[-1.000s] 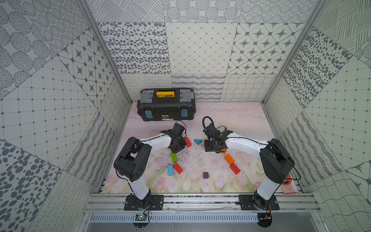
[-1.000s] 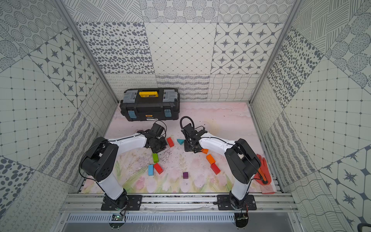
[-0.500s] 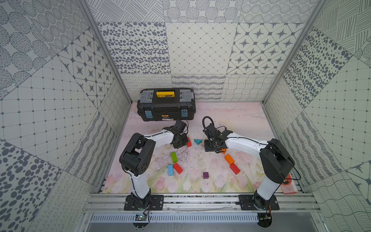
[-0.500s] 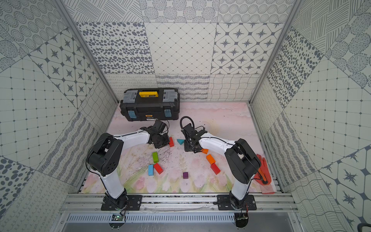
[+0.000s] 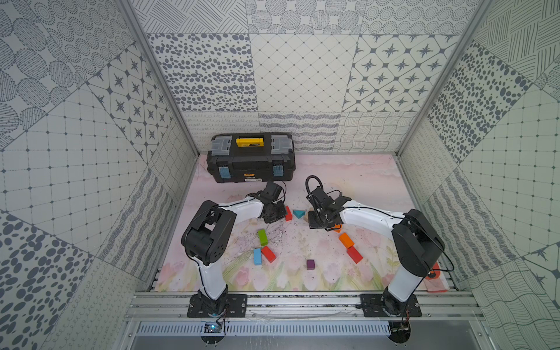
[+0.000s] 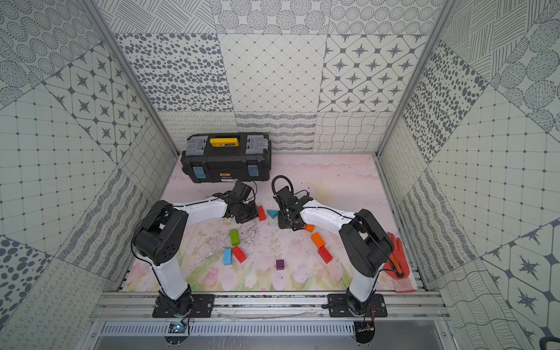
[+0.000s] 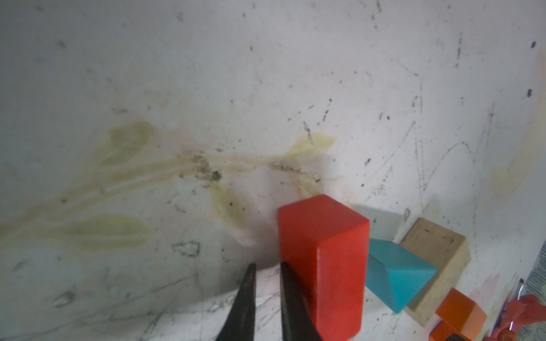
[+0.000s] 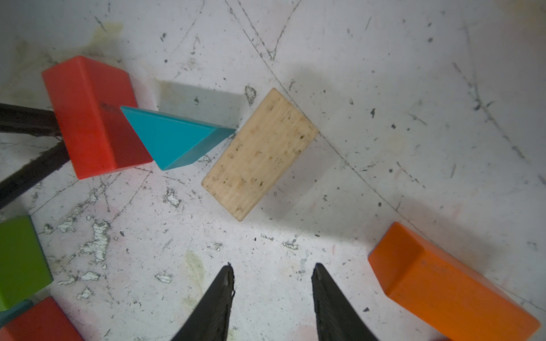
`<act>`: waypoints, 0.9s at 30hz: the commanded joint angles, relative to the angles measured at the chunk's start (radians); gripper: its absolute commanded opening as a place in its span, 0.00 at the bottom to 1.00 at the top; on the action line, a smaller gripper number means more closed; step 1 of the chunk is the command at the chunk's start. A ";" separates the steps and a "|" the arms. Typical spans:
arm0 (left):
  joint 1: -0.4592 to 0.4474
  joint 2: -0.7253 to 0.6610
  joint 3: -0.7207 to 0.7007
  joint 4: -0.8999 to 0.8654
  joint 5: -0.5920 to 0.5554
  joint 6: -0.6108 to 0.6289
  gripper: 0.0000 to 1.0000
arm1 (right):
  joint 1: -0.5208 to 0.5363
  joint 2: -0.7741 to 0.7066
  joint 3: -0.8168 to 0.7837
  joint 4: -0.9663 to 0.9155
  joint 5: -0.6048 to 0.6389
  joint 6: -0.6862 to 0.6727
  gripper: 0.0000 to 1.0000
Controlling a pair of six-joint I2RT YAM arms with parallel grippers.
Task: Assemble a heart with building blocks
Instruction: Assemble the building block at the center of the board.
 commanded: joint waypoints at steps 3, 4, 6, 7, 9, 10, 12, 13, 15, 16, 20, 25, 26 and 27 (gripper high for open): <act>-0.016 0.003 -0.058 0.008 0.110 -0.066 0.17 | 0.004 0.012 0.016 0.015 0.004 0.024 0.46; -0.017 0.003 -0.068 0.023 0.121 -0.081 0.17 | 0.003 0.011 0.015 0.015 0.004 0.023 0.46; -0.017 0.000 -0.084 0.044 0.130 -0.099 0.18 | 0.003 0.010 0.013 0.015 0.005 0.024 0.46; -0.018 -0.001 -0.090 0.046 0.127 -0.103 0.18 | 0.003 0.009 0.013 0.015 0.006 0.024 0.46; -0.019 -0.007 -0.096 0.048 0.115 -0.107 0.18 | 0.004 0.007 0.013 0.015 0.004 0.024 0.46; -0.019 -0.009 -0.096 0.044 0.110 -0.108 0.18 | 0.004 0.007 0.013 0.015 0.004 0.022 0.46; -0.018 -0.017 -0.097 0.034 0.101 -0.110 0.19 | 0.004 0.008 0.012 0.014 0.004 0.023 0.46; -0.018 -0.020 -0.098 0.030 0.096 -0.112 0.20 | 0.003 0.008 0.011 0.014 0.003 0.023 0.46; -0.019 -0.034 -0.105 0.007 0.073 -0.116 0.23 | 0.004 0.005 0.007 0.017 0.000 0.022 0.46; -0.019 -0.041 -0.111 0.000 0.065 -0.118 0.24 | 0.003 0.005 0.004 0.020 -0.003 0.023 0.47; -0.019 -0.090 -0.155 -0.011 0.043 -0.128 0.32 | 0.003 0.016 0.014 0.025 -0.012 0.017 0.48; -0.053 -0.124 -0.185 -0.004 0.047 -0.127 0.40 | 0.004 0.045 0.041 0.026 -0.007 0.007 0.49; -0.058 -0.122 -0.187 -0.006 0.048 -0.128 0.40 | 0.003 0.055 0.049 0.026 -0.007 0.006 0.49; -0.060 -0.118 -0.189 -0.002 0.048 -0.132 0.40 | 0.003 0.066 0.058 0.026 -0.005 0.006 0.49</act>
